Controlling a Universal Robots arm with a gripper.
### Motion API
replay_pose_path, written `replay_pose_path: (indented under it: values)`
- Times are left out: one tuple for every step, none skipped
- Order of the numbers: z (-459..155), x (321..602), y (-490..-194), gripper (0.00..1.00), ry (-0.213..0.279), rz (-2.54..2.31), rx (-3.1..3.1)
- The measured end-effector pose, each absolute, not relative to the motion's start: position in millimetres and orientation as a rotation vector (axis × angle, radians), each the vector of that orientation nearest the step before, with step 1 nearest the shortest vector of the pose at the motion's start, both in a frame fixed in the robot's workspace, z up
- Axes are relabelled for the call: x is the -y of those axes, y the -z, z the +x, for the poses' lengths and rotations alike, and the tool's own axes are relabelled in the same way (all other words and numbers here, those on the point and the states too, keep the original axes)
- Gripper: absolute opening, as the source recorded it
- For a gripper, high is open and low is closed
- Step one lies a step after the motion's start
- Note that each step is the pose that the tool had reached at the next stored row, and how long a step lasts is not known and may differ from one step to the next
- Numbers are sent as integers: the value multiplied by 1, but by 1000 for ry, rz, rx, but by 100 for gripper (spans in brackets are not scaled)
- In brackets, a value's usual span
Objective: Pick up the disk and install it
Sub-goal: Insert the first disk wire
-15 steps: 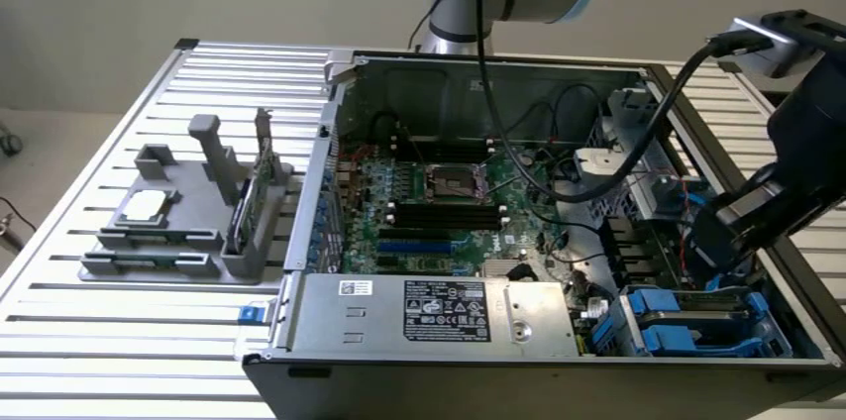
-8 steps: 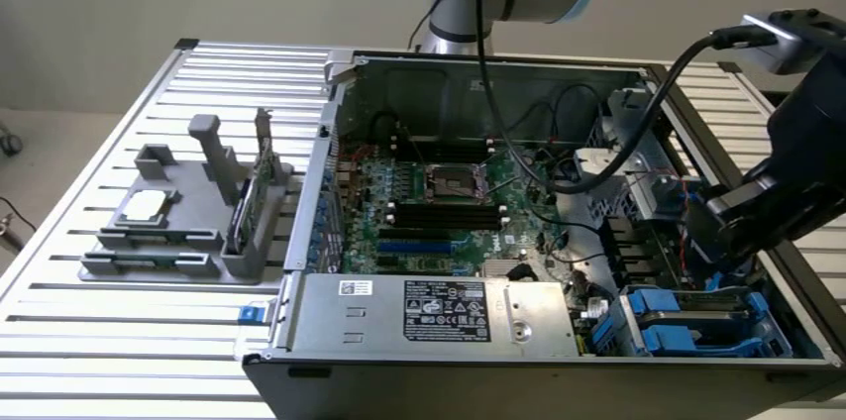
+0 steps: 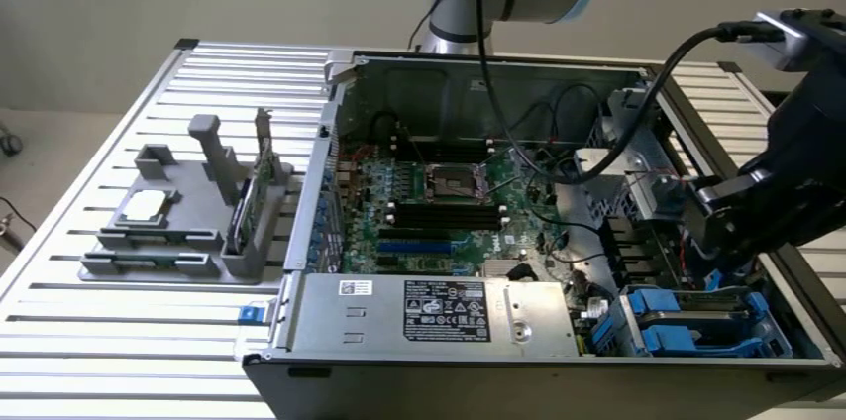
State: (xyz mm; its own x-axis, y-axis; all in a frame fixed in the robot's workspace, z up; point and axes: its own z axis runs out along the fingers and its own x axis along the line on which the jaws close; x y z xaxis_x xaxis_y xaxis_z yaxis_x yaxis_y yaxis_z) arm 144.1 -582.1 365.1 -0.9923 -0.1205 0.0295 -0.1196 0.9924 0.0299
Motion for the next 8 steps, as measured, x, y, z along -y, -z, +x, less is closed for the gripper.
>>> replay_pose_path:
  values:
    - [144,582,-365,31,44,160,3106]
    - [144,582,-365,31,45,132,3108]
    - [144,582,-365,31,45,105,3109]
    - [144,582,-365,31,45,76,3110]
    - [144,582,-365,31,46,48,3111]
    - [144,582,-365,31,46,21,3111]
    - [144,582,-365,31,47,-6,3112]
    - [144,582,-365,31,47,-34,3112]
